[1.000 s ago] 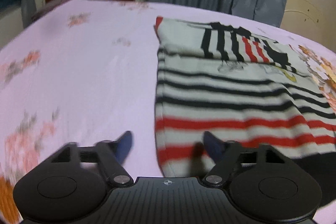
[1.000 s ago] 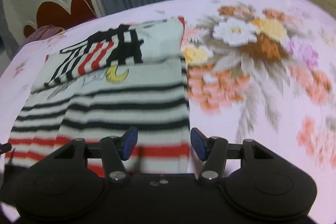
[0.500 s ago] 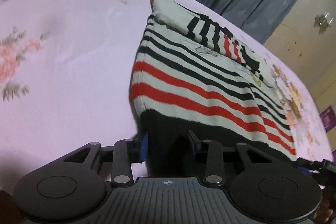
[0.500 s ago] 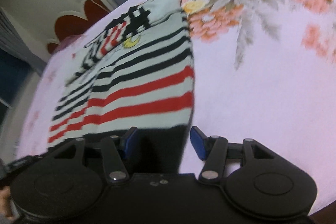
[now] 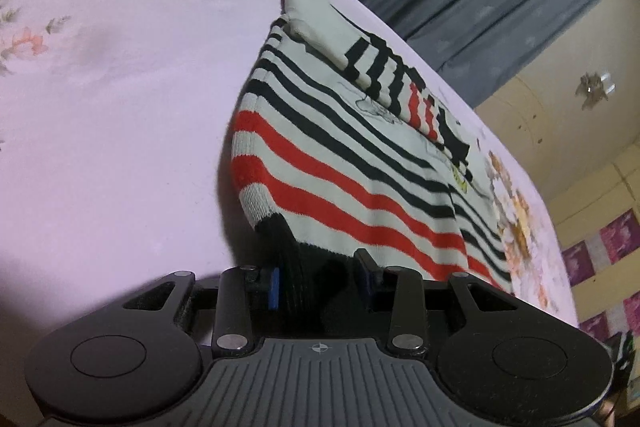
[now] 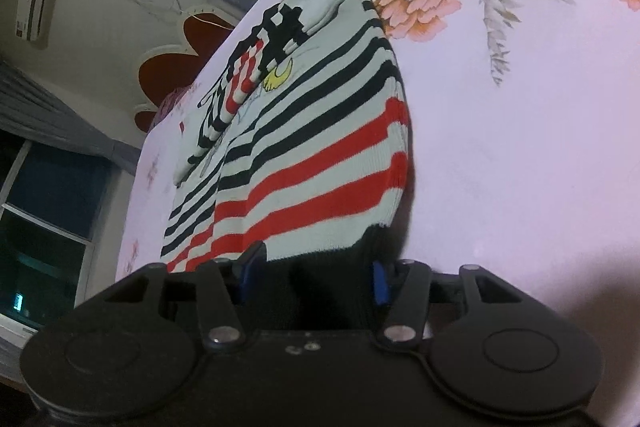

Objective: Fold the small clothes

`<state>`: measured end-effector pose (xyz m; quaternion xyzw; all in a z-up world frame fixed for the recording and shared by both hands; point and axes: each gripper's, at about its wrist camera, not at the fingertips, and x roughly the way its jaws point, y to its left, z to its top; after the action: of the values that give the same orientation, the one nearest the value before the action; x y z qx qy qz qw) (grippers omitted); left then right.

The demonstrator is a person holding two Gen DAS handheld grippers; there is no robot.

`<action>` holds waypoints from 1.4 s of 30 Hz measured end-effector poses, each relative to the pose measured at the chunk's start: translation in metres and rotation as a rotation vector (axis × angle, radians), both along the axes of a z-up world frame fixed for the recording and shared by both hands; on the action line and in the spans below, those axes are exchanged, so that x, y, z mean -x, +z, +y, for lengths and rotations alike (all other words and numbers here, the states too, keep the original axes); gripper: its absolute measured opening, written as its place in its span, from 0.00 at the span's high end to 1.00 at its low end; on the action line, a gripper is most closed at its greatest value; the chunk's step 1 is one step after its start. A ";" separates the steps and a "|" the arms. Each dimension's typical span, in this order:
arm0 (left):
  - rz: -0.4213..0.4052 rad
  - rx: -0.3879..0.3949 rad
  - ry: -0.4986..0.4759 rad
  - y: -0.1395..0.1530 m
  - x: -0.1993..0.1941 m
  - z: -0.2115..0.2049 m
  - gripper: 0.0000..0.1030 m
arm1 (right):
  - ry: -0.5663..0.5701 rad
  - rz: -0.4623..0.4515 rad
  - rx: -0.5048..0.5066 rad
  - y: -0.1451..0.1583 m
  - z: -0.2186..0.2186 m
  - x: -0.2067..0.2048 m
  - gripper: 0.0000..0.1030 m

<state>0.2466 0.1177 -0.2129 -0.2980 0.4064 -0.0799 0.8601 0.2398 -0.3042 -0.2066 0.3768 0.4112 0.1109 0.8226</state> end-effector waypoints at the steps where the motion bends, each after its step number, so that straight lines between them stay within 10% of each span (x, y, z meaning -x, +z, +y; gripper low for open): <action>1: -0.002 -0.012 -0.009 0.001 0.003 -0.002 0.64 | 0.015 -0.001 0.011 0.001 0.000 0.002 0.56; 5: -0.009 -0.022 -0.013 0.001 0.013 -0.003 0.68 | 0.083 0.004 -0.001 -0.003 0.002 0.013 0.66; 9: 0.005 -0.063 0.012 -0.001 0.010 -0.002 0.92 | 0.080 0.029 -0.011 -0.007 -0.002 0.009 0.94; 13: -0.166 0.001 0.108 0.024 0.034 0.009 0.93 | 0.071 -0.047 0.020 0.012 -0.005 0.016 0.95; 18: -0.036 -0.094 0.111 0.003 0.027 0.006 0.93 | 0.090 -0.056 0.110 0.016 -0.013 0.021 0.95; 26: -0.178 -0.004 0.197 0.039 0.028 0.006 0.93 | 0.079 -0.178 0.101 0.053 -0.015 0.008 0.95; 34: -0.306 0.016 0.204 0.093 -0.070 0.009 0.93 | 0.009 -0.292 0.111 0.111 -0.027 -0.076 0.95; 42: -0.251 -0.014 0.154 0.096 -0.229 0.000 0.93 | -0.084 -0.231 0.090 0.117 -0.040 -0.200 0.95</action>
<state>0.4758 0.1181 -0.1172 -0.3100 0.2720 -0.0477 0.9097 0.4396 -0.3443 -0.0892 0.3412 0.3023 0.1005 0.8844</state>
